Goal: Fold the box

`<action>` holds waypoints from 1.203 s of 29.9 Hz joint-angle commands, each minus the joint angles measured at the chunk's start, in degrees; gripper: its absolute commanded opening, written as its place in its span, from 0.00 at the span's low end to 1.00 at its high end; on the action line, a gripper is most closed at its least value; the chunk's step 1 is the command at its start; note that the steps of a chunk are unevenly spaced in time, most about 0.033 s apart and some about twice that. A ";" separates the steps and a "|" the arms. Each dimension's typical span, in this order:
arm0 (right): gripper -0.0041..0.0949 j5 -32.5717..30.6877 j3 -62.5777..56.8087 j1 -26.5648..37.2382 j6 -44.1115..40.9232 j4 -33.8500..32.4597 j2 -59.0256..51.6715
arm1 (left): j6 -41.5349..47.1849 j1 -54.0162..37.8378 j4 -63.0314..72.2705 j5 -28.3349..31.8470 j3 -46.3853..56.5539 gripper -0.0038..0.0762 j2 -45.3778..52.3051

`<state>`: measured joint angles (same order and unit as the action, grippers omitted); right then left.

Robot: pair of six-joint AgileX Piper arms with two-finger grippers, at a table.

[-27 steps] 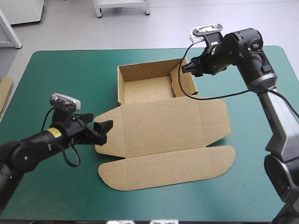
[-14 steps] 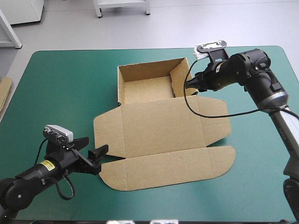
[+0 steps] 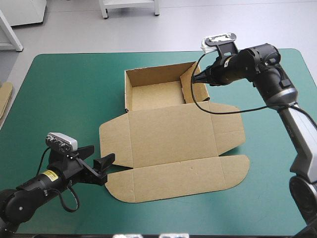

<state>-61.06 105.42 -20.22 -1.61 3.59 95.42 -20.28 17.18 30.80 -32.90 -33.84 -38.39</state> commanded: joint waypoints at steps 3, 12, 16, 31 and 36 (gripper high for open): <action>0.35 -2.66 11.62 -0.09 0.73 -0.27 4.23 | -0.28 0.02 1.35 3.56 -1.50 0.71 0.21; 0.67 -3.90 17.62 0.01 0.28 -0.77 11.96 | -0.28 0.02 1.21 3.46 -1.50 0.71 0.21; 0.68 -3.90 17.62 0.14 -1.38 -4.19 15.40 | -0.37 0.02 1.21 3.46 -1.50 0.71 0.21; 0.68 -4.29 17.62 0.65 -3.65 -5.84 22.35 | -0.37 0.02 1.21 3.06 -1.50 0.71 0.25; 0.68 -4.76 17.62 0.65 -4.68 -5.48 23.94 | -0.37 0.02 1.21 3.06 -1.50 0.71 0.25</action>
<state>-67.38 121.19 -20.05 -5.76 -1.61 121.97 -20.55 17.18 30.58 -32.94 -33.82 -38.39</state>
